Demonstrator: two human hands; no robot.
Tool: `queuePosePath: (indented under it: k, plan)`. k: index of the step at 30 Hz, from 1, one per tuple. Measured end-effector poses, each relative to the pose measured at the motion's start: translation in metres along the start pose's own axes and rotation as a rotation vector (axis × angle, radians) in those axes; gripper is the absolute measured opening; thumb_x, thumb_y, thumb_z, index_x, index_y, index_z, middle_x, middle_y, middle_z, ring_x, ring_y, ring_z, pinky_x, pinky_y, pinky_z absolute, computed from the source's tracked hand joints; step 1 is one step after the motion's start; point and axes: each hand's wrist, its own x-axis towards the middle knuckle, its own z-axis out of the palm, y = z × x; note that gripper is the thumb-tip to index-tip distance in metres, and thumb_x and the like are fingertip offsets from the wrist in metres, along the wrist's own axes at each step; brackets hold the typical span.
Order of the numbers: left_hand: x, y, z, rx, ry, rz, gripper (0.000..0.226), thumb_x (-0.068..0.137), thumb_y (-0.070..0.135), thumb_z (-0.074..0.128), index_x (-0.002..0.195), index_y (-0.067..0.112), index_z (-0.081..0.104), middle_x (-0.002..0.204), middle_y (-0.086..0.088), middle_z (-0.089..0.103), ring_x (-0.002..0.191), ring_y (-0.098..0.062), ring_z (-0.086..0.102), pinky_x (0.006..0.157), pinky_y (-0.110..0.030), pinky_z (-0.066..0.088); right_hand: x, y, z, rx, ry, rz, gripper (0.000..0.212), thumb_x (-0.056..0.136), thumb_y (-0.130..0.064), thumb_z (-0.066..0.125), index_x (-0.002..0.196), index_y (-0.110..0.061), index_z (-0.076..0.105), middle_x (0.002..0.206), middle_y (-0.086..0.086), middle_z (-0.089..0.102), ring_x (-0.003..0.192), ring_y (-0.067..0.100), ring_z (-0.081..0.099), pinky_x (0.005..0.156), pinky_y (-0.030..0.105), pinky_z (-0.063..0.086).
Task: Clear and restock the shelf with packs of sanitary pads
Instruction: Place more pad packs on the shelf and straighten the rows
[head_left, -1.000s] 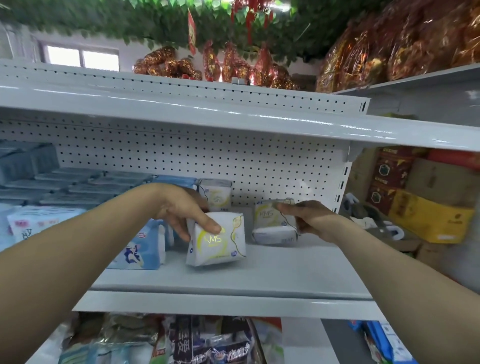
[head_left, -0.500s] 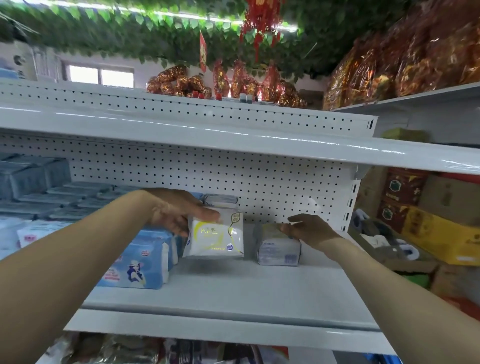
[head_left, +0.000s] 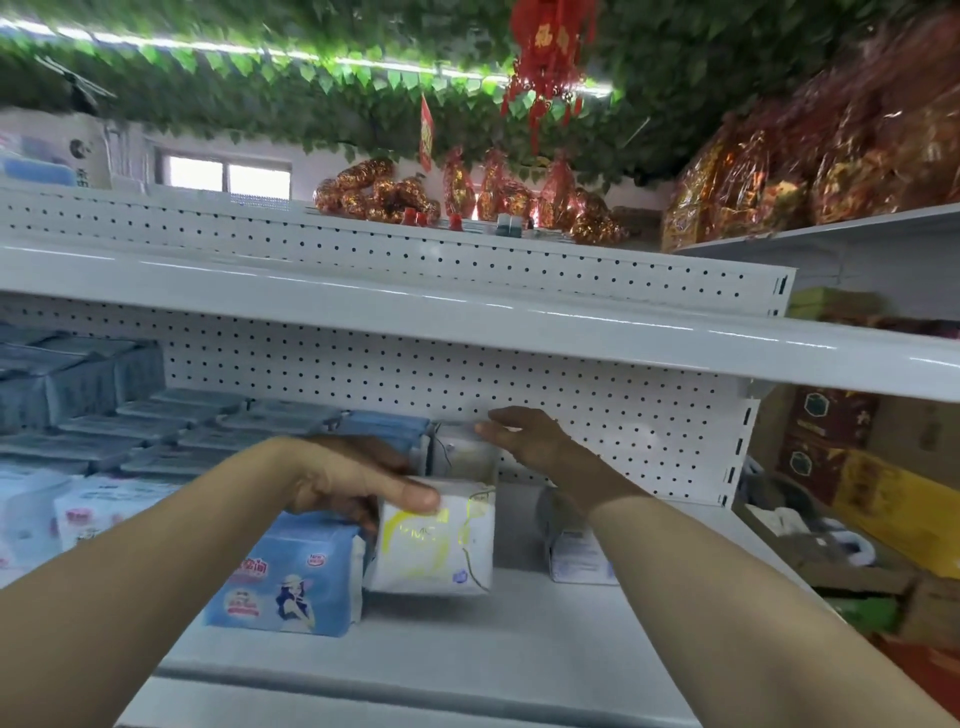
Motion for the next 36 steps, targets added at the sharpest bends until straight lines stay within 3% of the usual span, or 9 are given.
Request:
queuePosePath:
  k: [3, 10, 14, 18, 21, 24, 30, 35, 36]
  plan:
    - [-0.001, 0.000, 0.002, 0.057, -0.009, -0.019, 0.071, 0.057, 0.045, 0.092, 0.116, 0.018, 0.063, 0.115, -0.008, 0.074, 0.118, -0.033, 0.063, 0.106, -0.050, 0.047, 0.013, -0.004, 0.008, -0.026, -0.050, -0.009, 0.068, 0.091, -0.059, 0.062, 0.147, -0.023, 0.050, 0.157, 0.000, 0.039, 0.143, 0.022, 0.039, 0.115, 0.033, 0.033]
    - [-0.004, 0.001, 0.003, 0.039, 0.015, -0.028, 0.048, 0.070, 0.032, 0.080, 0.112, 0.018, 0.063, 0.115, -0.010, 0.073, 0.106, -0.024, 0.069, 0.100, -0.039, 0.050, 0.030, -0.003, 0.023, -0.288, -0.130, 0.010, 0.073, 0.098, -0.065, 0.041, 0.155, -0.018, 0.037, 0.162, 0.004, 0.032, 0.150, 0.024, 0.027, 0.121, 0.036, 0.018]
    - [-0.005, -0.001, 0.004, 0.035, 0.033, -0.031, 0.037, 0.077, 0.026, 0.077, 0.111, 0.020, 0.062, 0.114, -0.006, 0.073, 0.106, -0.022, 0.070, 0.099, -0.037, 0.052, 0.038, -0.003, 0.025, -0.529, -0.083, -0.011, 0.079, 0.094, -0.067, 0.048, 0.155, -0.018, 0.034, 0.159, 0.007, 0.037, 0.148, 0.025, 0.027, 0.119, 0.036, 0.012]
    - [-0.004, -0.006, 0.004, -0.009, 0.022, -0.017, 0.021, 0.088, 0.017, 0.071, 0.104, 0.026, 0.061, 0.094, 0.009, 0.077, 0.090, -0.008, 0.071, 0.093, -0.029, 0.054, 0.049, 0.002, 0.033, -0.705, -0.072, -0.003, 0.094, 0.081, -0.076, 0.060, 0.156, -0.026, 0.032, 0.161, 0.008, 0.032, 0.149, 0.024, 0.024, 0.118, 0.039, 0.013]
    - [-0.005, -0.009, 0.004, -0.021, 0.019, -0.017, 0.021, 0.087, 0.017, 0.072, 0.102, 0.027, 0.061, 0.088, 0.013, 0.077, 0.084, -0.002, 0.072, 0.080, -0.018, 0.057, 0.051, 0.005, 0.037, -0.688, -0.039, -0.001, 0.090, 0.076, -0.076, 0.066, 0.149, -0.027, 0.045, 0.154, 0.008, 0.042, 0.145, 0.025, 0.029, 0.114, 0.039, 0.018]
    - [-0.004, -0.012, 0.004, 0.020, 0.048, -0.003, 0.042, 0.073, 0.028, 0.086, 0.107, 0.025, 0.063, 0.104, 0.005, 0.076, 0.099, -0.011, 0.072, 0.087, -0.023, 0.056, 0.054, 0.010, 0.039, -0.652, -0.003, 0.013, 0.089, 0.065, -0.080, 0.071, 0.136, -0.028, 0.058, 0.139, 0.005, 0.054, 0.133, 0.029, 0.039, 0.107, 0.041, 0.030]
    - [0.001, -0.019, 0.003, 0.038, 0.057, -0.018, 0.064, 0.060, 0.041, 0.090, 0.116, 0.026, 0.063, 0.112, 0.003, 0.074, 0.104, -0.014, 0.070, 0.092, -0.031, 0.056, 0.053, 0.007, 0.038, -0.672, 0.060, 0.077, 0.097, 0.065, -0.078, 0.073, 0.141, -0.023, 0.053, 0.144, 0.010, 0.044, 0.135, 0.030, 0.035, 0.107, 0.039, 0.037]
    - [0.003, -0.019, 0.002, 0.052, 0.043, -0.022, 0.063, 0.063, 0.039, 0.091, 0.118, 0.027, 0.062, 0.114, 0.003, 0.074, 0.104, -0.014, 0.071, 0.093, -0.031, 0.056, 0.047, 0.013, 0.034, -0.110, 0.130, 0.111, 0.082, 0.072, -0.058, 0.083, 0.137, -0.019, 0.050, 0.140, 0.007, 0.054, 0.115, 0.023, 0.054, 0.070, 0.027, 0.047]
    - [0.003, -0.018, 0.003, 0.056, 0.045, -0.022, 0.061, 0.062, 0.039, 0.087, 0.117, 0.027, 0.062, 0.114, 0.004, 0.073, 0.104, -0.013, 0.070, 0.091, -0.028, 0.056, 0.044, 0.014, 0.033, 0.042, 0.131, 0.097, 0.079, 0.075, -0.053, 0.083, 0.139, -0.023, 0.047, 0.142, 0.007, 0.051, 0.114, 0.022, 0.052, 0.071, 0.026, 0.048]
